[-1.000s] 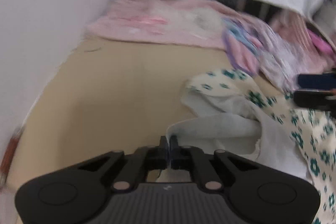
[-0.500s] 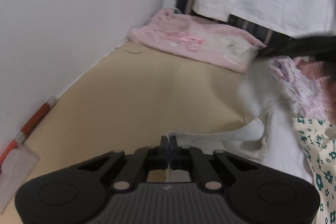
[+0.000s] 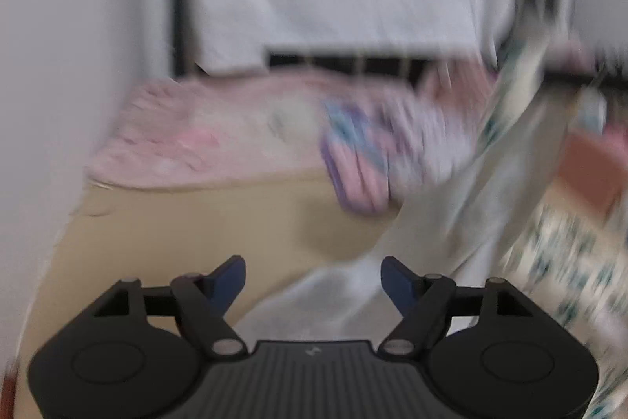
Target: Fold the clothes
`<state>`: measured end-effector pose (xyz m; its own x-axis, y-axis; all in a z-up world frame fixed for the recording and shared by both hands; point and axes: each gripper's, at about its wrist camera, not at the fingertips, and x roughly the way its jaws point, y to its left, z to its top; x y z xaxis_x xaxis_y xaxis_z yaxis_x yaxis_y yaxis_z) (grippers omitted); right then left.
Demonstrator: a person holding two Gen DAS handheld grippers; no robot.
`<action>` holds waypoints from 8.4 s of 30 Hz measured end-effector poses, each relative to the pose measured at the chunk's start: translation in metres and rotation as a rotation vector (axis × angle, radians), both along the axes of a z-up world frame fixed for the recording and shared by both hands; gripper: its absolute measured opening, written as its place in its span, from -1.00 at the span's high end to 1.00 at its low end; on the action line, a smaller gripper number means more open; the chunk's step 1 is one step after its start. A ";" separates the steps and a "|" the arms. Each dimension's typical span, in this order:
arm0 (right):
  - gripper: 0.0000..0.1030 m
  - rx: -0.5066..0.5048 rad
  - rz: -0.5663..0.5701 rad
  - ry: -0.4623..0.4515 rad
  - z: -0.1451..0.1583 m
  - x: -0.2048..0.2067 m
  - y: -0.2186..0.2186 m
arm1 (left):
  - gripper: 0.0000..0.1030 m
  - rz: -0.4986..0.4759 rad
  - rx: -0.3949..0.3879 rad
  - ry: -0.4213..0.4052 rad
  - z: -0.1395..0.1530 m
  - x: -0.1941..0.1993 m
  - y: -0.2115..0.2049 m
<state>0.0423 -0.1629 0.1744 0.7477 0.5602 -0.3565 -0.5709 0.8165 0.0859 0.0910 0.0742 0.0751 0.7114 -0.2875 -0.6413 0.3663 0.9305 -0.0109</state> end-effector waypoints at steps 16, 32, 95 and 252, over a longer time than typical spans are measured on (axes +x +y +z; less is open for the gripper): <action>0.96 -0.115 -0.169 0.053 -0.060 0.006 -0.013 | 1.00 0.379 0.176 -0.060 -0.050 -0.001 0.025; 0.16 -0.445 0.274 0.291 -0.113 -0.017 0.104 | 0.60 0.535 -0.209 -0.023 -0.027 -0.039 0.103; 0.93 -0.275 0.060 0.210 -0.162 0.025 0.046 | 0.87 0.472 -0.290 0.307 -0.033 0.029 0.091; 0.95 0.207 -0.467 0.346 -0.160 -0.112 -0.148 | 1.00 0.197 -0.320 0.243 -0.035 -0.073 -0.065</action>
<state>-0.0692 -0.3106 0.0140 0.7913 0.2852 -0.5408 -0.0677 0.9200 0.3860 0.0176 0.0095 0.0406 0.6118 -0.3728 -0.6977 0.1336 0.9180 -0.3733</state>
